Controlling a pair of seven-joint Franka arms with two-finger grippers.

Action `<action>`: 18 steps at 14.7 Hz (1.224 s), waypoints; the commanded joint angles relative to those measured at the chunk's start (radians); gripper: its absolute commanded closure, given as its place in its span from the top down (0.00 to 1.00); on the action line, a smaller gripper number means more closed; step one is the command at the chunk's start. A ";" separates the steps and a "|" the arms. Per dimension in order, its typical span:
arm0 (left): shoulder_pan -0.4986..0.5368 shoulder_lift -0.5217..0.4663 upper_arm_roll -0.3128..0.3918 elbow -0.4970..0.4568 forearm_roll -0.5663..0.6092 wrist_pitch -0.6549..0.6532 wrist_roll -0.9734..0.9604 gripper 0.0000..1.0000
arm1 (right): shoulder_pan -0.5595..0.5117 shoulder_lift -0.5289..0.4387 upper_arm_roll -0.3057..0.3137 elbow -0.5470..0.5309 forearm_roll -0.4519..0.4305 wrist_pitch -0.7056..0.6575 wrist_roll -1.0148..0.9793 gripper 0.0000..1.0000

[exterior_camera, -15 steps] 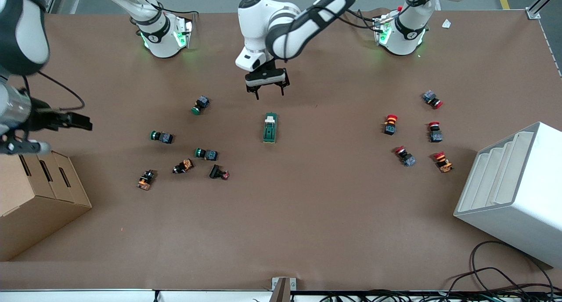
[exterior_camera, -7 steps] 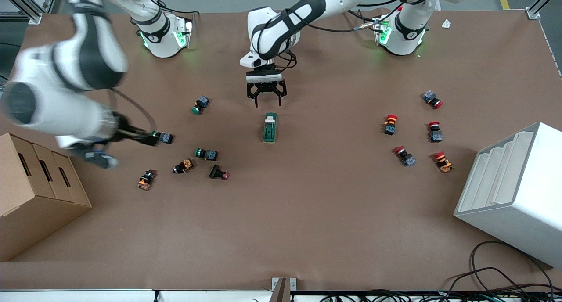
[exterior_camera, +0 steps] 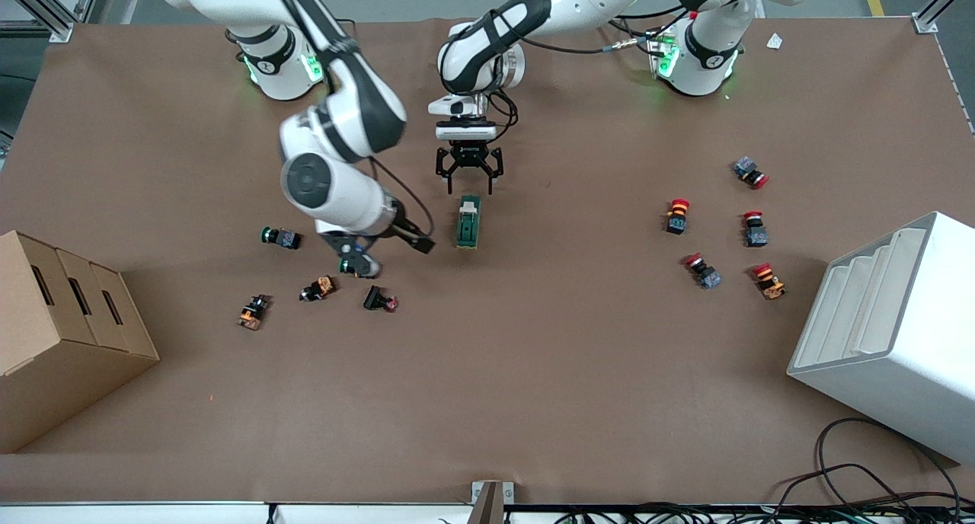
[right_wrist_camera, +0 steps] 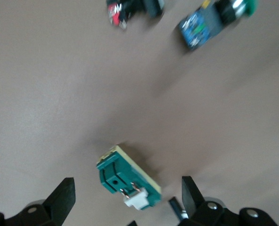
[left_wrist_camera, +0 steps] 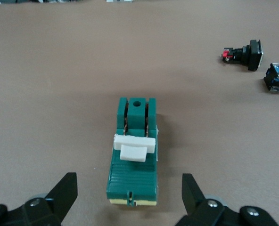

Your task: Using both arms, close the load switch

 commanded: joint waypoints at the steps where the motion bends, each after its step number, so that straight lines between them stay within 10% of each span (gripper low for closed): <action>1: -0.014 0.036 0.004 0.005 0.101 -0.039 -0.083 0.98 | 0.087 0.056 -0.014 0.003 0.056 0.063 0.046 1.00; 18: -0.025 0.102 0.007 0.000 0.227 -0.164 -0.171 0.98 | 0.248 0.199 -0.014 0.009 0.102 0.270 0.092 1.00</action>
